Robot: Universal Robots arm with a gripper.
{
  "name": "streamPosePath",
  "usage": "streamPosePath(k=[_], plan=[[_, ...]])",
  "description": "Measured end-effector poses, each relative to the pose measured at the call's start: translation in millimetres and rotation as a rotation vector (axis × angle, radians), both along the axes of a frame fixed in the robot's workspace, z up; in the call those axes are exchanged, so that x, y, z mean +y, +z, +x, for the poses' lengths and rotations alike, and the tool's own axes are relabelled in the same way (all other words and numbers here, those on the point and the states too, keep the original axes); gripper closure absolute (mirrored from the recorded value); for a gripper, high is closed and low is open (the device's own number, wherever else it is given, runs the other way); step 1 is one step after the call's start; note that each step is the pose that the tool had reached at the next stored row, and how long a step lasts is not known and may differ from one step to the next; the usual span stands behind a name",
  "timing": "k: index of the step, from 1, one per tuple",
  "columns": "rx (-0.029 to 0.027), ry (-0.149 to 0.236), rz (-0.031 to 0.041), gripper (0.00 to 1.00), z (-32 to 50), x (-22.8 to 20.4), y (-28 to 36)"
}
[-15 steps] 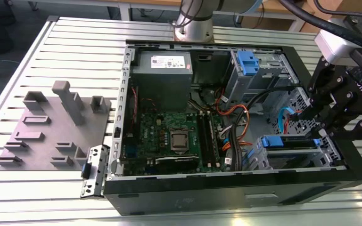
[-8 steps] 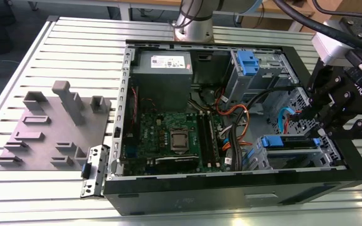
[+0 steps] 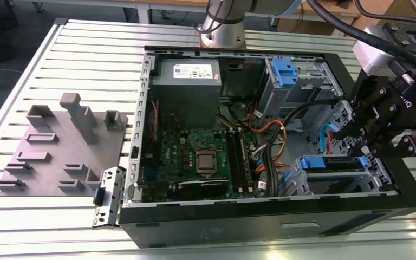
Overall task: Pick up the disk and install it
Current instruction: 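Insert the disk into the insertion slot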
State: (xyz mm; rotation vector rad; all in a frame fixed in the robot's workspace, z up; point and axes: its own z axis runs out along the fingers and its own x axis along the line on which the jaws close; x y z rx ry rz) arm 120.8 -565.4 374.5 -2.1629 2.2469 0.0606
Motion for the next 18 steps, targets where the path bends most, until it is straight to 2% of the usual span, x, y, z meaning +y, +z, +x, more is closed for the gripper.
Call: streamPosePath(k=[10, 14, 18], plan=[[0.0, 0.001, -0.0111, 0.58, 0.5, 1.9, -17.3], [0.0, 0.001, -0.0114, 0.58, 0.5, 2.0, -17.8], [0.0, 0.001, -0.0114, 0.58, 0.5, 2.0, -21.1]])
